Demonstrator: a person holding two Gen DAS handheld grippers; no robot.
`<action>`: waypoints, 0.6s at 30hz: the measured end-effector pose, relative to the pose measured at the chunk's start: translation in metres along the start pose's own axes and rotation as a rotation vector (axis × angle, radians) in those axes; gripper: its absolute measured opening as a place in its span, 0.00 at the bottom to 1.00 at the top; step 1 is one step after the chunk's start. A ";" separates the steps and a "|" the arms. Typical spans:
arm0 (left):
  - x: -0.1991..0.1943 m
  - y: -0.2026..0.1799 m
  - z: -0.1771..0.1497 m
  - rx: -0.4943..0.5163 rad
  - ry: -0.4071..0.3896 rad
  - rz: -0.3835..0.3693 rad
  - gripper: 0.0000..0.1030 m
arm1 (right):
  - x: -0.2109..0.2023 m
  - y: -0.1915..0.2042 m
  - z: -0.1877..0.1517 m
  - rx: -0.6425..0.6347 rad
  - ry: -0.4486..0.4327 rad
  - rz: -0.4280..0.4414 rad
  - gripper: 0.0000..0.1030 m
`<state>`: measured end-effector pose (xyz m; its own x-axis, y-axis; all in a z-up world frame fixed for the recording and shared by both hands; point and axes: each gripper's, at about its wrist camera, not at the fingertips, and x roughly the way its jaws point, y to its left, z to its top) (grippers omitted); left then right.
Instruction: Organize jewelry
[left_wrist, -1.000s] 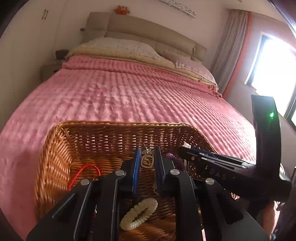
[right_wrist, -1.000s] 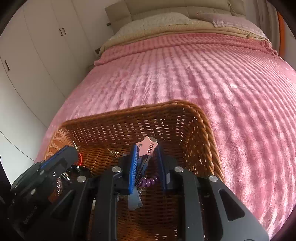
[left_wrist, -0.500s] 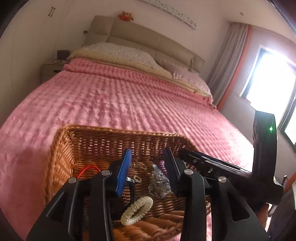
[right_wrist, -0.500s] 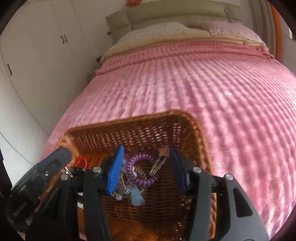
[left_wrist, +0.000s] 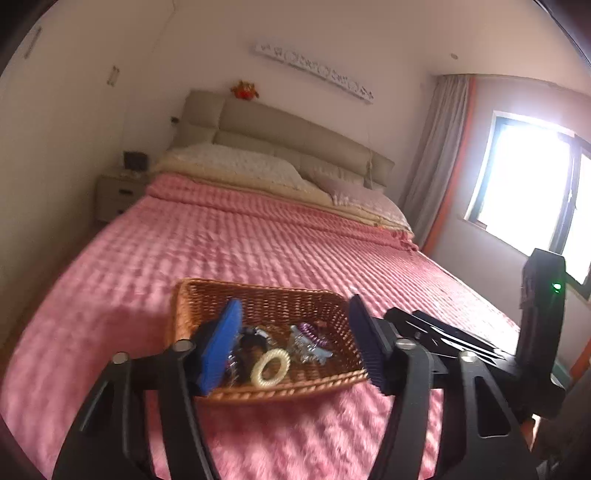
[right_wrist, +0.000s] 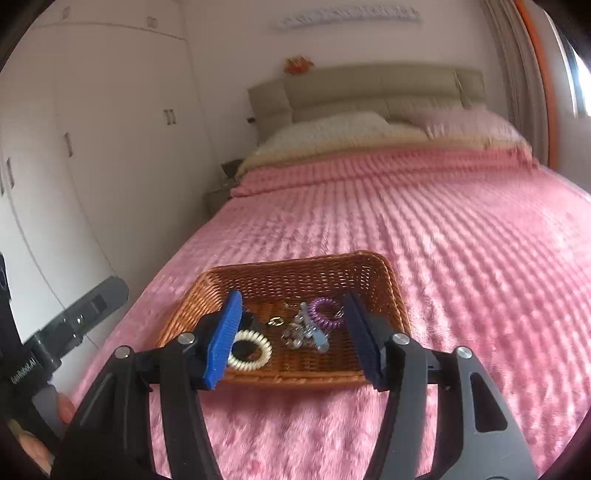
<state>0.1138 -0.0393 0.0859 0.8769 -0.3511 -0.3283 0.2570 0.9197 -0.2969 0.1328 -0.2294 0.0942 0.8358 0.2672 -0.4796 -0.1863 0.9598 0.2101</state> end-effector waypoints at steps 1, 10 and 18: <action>-0.010 -0.001 -0.004 0.009 -0.017 0.019 0.67 | -0.009 0.006 -0.006 -0.020 -0.017 -0.013 0.59; -0.067 -0.015 -0.065 0.151 -0.189 0.338 0.77 | -0.053 0.032 -0.064 -0.103 -0.154 -0.072 0.69; -0.061 -0.007 -0.090 0.145 -0.219 0.467 0.86 | -0.051 0.049 -0.099 -0.206 -0.220 -0.165 0.76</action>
<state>0.0222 -0.0402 0.0268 0.9716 0.1323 -0.1960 -0.1412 0.9895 -0.0319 0.0295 -0.1879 0.0442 0.9506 0.1038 -0.2926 -0.1211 0.9918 -0.0418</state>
